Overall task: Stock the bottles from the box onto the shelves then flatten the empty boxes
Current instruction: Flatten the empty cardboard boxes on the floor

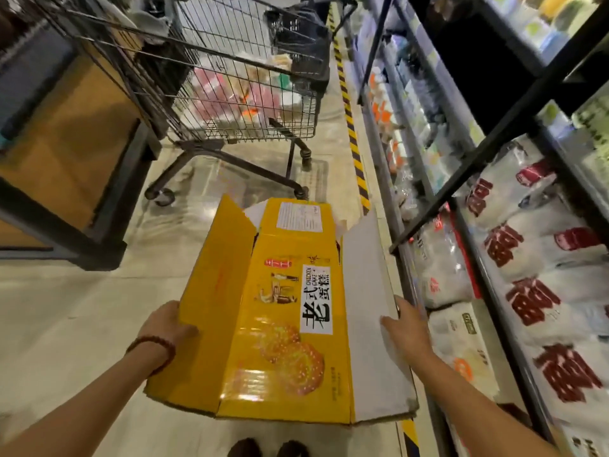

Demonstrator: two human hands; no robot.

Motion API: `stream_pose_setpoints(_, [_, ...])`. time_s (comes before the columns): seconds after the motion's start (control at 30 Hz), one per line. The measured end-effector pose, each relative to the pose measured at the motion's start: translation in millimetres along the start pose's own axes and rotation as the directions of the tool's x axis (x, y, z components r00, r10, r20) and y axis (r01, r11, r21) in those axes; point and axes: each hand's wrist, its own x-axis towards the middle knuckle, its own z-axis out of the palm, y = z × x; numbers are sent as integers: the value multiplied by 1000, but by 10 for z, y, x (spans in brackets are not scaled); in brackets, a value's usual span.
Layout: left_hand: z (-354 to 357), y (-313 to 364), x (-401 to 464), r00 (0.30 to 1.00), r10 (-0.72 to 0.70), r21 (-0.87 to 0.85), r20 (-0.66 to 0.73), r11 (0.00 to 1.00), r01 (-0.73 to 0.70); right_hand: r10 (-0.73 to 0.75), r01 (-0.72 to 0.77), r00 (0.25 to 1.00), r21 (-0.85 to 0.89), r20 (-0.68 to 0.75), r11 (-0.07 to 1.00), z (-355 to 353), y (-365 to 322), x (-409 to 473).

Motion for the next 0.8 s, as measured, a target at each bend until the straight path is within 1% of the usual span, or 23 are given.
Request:
stream_pose_setpoints(0.13, [880,-388,756,999,-48,60,27,997,46,37,-36,999,-43,23,998,650,873,492])
stream_pose_setpoints(0.17, [1008,-432,843,997,-66,63,40,996,63,37,-36,999,-49,18,998,730,988,547])
stream_pose_setpoints(0.2, [1481,-698,1170,993,-89,68,75,994,84,50,-47,998,-74,39,996,1132,1465,718])
stream_pose_setpoints(0.23, [1680,-815,1289,992,-96,69,75,993,91,59,-55,998,-86,37,995,1273,1679,777])
stream_pose_setpoints(0.27, [1743,-851,1312,991,-98,60,86,994,93,59,-55,998,-90,37,994,1303,1742,768])
stream_pose_setpoints(0.37, [2459,-1317,1646,969,-192,78,154,980,181,189,-179,979,-118,78,977,1874,2488,852])
stream_pose_setpoints(0.43, [2765,-1511,1886,969,-202,50,142,979,197,234,-227,970,-106,64,968,2149,2830,944])
stream_pose_setpoints(0.5, [2984,-1664,2076,974,-200,35,109,980,197,213,-207,976,-107,48,972,2355,3026,1048])
stream_pose_setpoints(0.57, [3118,-1729,2287,986,-157,5,51,988,157,185,-182,982,-84,29,980,2485,3070,1228])
stream_pose_setpoints(0.67, [3221,-1687,2607,995,-92,-67,-40,994,89,110,-111,994,-77,-18,991,2606,3053,1594])
stream_pose_setpoints(0.73, [3257,-1615,2819,995,-69,-92,-70,994,62,55,-57,998,-88,-33,994,2663,3027,1830])
stream_pose_setpoints(0.8, [3309,-1591,3043,995,-53,-98,-86,994,44,41,-45,998,-102,-46,994,2736,3008,2044])
